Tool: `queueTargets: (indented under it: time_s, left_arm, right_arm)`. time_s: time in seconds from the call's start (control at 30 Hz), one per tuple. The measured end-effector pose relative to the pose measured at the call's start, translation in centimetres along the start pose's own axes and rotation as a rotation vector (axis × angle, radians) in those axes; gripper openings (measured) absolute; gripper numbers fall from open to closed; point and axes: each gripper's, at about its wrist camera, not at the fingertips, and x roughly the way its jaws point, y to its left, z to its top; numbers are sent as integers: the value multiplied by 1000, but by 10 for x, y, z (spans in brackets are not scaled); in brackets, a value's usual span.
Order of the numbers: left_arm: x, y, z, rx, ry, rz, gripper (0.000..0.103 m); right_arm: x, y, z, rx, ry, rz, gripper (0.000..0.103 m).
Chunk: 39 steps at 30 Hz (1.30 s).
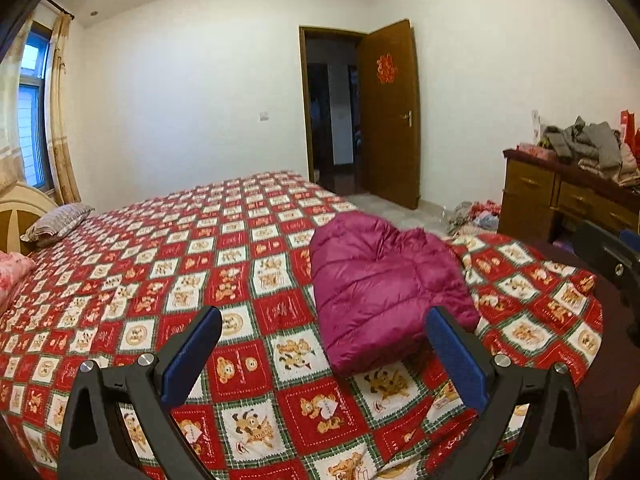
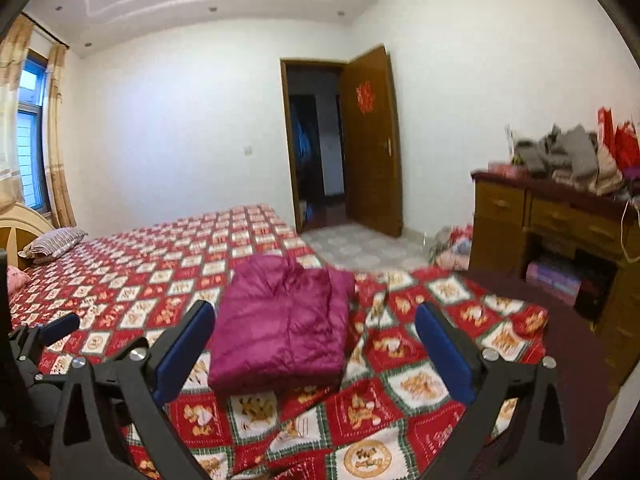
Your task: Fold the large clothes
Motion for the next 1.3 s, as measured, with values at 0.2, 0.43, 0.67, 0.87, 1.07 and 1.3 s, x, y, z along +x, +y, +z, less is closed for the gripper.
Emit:
queueTargets:
  time_s: [0.2,0.43,0.67,0.87,1.07,1.3]
  left_arm:
    - [-11,0,5,-6,-32,0,102]
    - [-15,1,6,-7,-37,0,102]
    - [-19,1,7,-9,-46,6,102]
    - [-19,1,7,-5,-49,8,102]
    - [-22,0,8,-7,-58,11,102]
    - [-22,-2,9,-5,-58,15,102]
  right_arm:
    - [-11,11,6,-36,-65,9,103]
    - [-11,11,4,-17,-62,17,103]
    - [-10,6,4,7,-51,20,103]
    - [-9,4,4,3,-46,27,103]
    - [-8,2,4,8,-47,28,103]
    - [-7,2,5,6,-46,32,103]
